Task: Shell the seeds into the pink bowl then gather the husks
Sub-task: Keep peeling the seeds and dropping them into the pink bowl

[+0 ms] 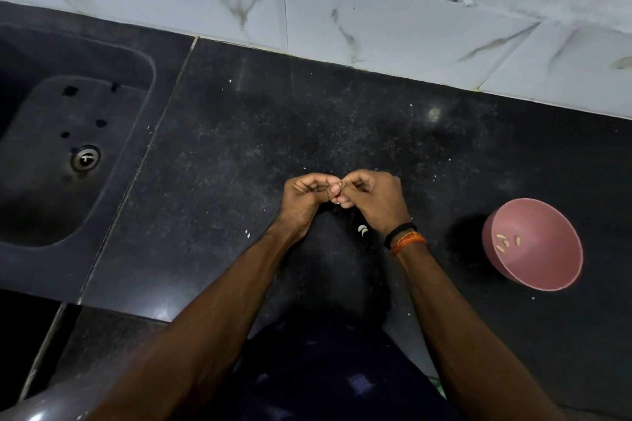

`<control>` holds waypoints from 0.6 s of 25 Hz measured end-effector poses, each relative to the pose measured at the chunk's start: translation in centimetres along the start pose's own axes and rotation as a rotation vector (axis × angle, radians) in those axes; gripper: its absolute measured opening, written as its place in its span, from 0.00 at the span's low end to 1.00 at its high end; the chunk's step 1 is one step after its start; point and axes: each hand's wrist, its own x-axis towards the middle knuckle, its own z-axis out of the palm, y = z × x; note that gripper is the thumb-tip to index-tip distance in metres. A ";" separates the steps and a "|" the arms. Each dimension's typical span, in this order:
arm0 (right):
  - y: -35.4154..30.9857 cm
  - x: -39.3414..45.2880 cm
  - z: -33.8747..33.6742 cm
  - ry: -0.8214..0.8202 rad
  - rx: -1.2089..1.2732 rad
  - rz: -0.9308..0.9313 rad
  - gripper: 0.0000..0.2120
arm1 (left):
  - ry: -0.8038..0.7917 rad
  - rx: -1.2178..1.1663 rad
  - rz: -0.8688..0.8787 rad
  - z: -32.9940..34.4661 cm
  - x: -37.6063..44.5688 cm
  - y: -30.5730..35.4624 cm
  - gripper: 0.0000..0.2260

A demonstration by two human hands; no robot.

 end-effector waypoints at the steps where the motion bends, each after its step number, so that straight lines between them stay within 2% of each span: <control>1: 0.0 -0.1 0.0 0.002 -0.010 -0.003 0.04 | -0.014 0.012 0.006 0.0 0.0 0.0 0.05; 10: 0.3 -0.1 0.1 0.044 0.028 0.039 0.02 | -0.033 0.018 -0.015 0.0 0.0 -0.2 0.06; 15: 0.5 -0.2 0.1 0.077 0.024 0.069 0.05 | -0.056 0.005 -0.010 -0.1 -0.1 0.0 0.06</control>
